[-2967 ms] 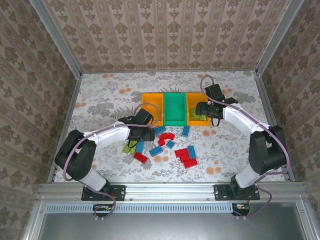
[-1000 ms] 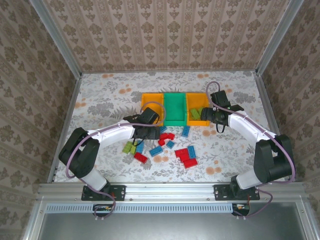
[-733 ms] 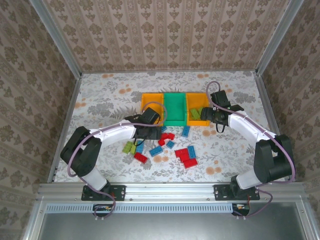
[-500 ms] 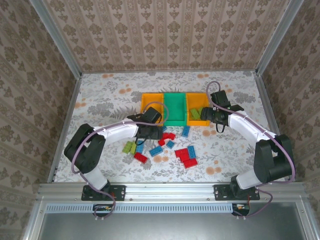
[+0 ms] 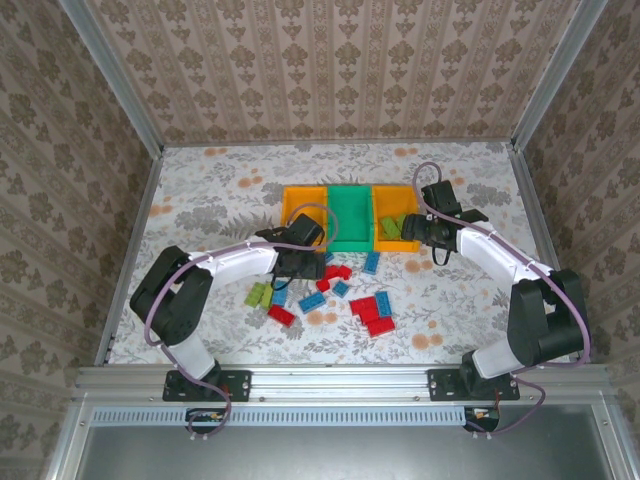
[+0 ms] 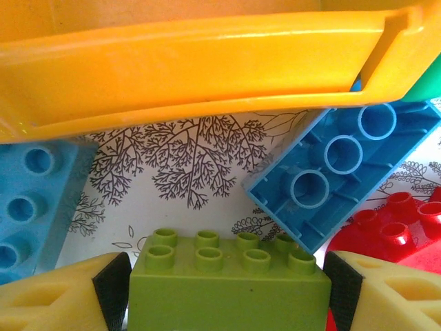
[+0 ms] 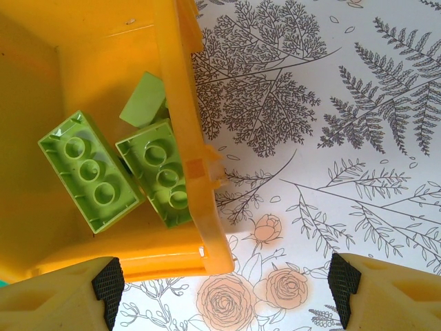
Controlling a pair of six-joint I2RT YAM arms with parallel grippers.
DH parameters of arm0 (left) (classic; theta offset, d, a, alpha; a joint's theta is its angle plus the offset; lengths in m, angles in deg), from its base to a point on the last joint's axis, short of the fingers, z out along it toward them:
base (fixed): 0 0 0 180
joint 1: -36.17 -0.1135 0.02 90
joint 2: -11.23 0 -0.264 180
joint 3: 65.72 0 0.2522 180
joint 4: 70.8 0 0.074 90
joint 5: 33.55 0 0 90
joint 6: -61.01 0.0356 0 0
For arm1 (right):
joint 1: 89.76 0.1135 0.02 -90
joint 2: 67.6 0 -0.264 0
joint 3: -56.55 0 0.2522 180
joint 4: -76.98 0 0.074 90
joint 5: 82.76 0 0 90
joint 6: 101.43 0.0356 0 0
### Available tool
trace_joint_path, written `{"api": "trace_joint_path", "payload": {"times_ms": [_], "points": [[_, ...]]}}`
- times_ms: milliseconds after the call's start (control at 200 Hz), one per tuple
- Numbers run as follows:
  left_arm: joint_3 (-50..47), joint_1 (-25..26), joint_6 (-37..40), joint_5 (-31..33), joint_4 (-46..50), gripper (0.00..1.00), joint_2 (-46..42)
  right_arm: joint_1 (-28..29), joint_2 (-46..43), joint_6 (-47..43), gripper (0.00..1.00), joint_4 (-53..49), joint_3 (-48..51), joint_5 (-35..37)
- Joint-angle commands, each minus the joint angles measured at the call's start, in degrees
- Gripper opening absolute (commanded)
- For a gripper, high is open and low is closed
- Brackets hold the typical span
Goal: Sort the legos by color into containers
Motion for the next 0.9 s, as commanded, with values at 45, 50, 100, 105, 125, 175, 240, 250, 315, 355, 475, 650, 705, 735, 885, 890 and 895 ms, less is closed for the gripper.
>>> {"api": "trace_joint_path", "payload": {"times_ms": [45,50,100,105,125,175,240,250,315,355,475,650,705,735,885,890,895], "points": [[0.45,0.27,0.99,1.30,2.65,0.76,-0.24,-0.25,-1.19,0.36,0.81,-0.33,0.49,0.49],[0.39,0.27,1.00,1.33,2.65,0.76,-0.26,-0.24,-1.18,0.36,0.81,-0.33,0.49,0.49],[0.13,0.25,0.98,1.31,2.74,0.76,-0.36,-0.23,-1.32,0.46,0.81,-0.36,0.48,0.49],[0.10,0.26,0.99,1.33,2.74,0.76,-0.40,-0.23,-1.29,0.50,0.81,-0.34,0.48,0.53],[0.05,0.26,0.97,1.40,2.78,0.76,-0.40,-0.25,-1.32,0.48,0.81,-0.33,0.48,0.49],[-0.14,0.15,0.99,1.55,2.98,0.76,-0.59,-0.25,-1.33,0.54,0.81,-0.41,0.48,0.49],[-0.37,0.08,0.86,1.67,3.00,0.76,-0.80,-0.28,-1.27,0.54,0.81,-0.44,0.48,0.48],[-0.48,0.09,0.84,1.74,3.00,0.76,-0.86,-0.24,-1.30,0.54,0.81,-0.46,0.48,0.44],[-0.57,-0.08,0.74,1.85,2.91,0.76,-1.19,-0.23,-1.30,0.69,0.81,-0.46,0.47,0.40],[-0.68,-0.09,0.78,1.90,2.91,0.76,-1.32,-0.28,-1.30,0.75,0.81,-0.42,0.44,0.32],[-0.54,-0.17,1.64,1.93,2.56,0.77,-1.56,-0.26,-1.25,1.03,0.81,-0.50,0.34,0.12],[0.13,-0.20,4.26,2.11,3.41,0.80,-1.65,-0.28,-1.52,1.21,0.81,-0.81,0.26,0.04],[-0.05,-0.17,5.14,2.16,3.68,0.81,-1.76,-0.29,-1.62,1.16,0.81,-1.08,0.17,0.21],[-0.17,-0.18,5.62,2.24,3.80,0.81,-1.82,-0.31,-1.62,1.08,0.81,-1.11,0.13,0.31],[-0.23,-0.18,7.02,2.17,3.73,0.83,-1.81,-0.28,-1.66,1.32,0.81,-1.62,-0.41,0.49],[-0.21,-0.18,7.09,2.16,3.67,0.83,-1.79,-0.26,-1.67,1.33,0.81,-1.63,-0.40,0.49],[-0.24,-0.18,7.12,2.11,3.65,0.83,-1.82,-0.24,-1.64,1.33,0.82,-1.64,-0.44,0.49]]}}
